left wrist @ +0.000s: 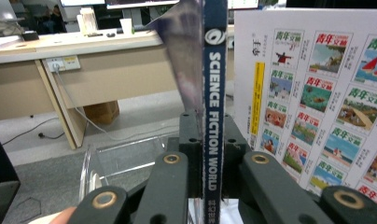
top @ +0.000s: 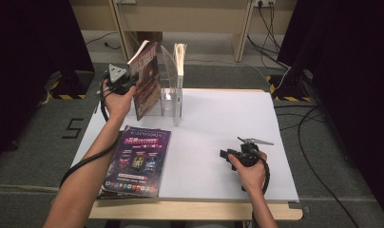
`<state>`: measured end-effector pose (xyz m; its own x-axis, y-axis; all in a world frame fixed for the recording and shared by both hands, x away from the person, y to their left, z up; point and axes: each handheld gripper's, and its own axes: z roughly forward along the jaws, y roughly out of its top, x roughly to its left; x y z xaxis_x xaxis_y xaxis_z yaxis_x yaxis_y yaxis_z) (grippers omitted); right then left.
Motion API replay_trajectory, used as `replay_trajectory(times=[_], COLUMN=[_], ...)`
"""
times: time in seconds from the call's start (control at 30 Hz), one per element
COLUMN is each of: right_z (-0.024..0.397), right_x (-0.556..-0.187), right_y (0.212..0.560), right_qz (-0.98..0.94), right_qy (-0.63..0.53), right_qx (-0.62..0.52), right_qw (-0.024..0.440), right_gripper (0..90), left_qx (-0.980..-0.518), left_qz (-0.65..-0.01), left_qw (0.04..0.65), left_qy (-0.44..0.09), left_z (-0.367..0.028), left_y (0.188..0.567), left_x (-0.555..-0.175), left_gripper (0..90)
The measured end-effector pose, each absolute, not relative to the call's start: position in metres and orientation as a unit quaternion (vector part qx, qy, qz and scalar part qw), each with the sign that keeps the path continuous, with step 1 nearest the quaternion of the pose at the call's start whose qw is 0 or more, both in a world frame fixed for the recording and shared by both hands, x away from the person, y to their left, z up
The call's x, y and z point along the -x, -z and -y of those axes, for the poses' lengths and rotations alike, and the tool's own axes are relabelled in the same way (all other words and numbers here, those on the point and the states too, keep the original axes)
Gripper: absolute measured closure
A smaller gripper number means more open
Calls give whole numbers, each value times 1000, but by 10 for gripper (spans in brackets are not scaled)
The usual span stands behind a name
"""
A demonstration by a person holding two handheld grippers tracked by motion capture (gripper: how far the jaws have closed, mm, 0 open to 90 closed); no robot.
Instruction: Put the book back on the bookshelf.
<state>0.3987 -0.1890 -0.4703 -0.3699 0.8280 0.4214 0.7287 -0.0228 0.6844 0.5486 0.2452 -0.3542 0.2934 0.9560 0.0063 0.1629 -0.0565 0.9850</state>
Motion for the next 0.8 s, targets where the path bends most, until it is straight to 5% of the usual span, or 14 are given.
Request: replay_trajectory(times=[0.8], right_z=[191], right_x=[-400], right_y=[471], right_qz=[-696], right_qy=[-446], right_qx=[-561], right_qw=[49], right_gripper=[572], left_qx=[-590], left_qz=[-489], left_qw=[537], left_qy=[-353], left_z=[-237], left_y=[351], left_x=[-550], left_gripper=[750])
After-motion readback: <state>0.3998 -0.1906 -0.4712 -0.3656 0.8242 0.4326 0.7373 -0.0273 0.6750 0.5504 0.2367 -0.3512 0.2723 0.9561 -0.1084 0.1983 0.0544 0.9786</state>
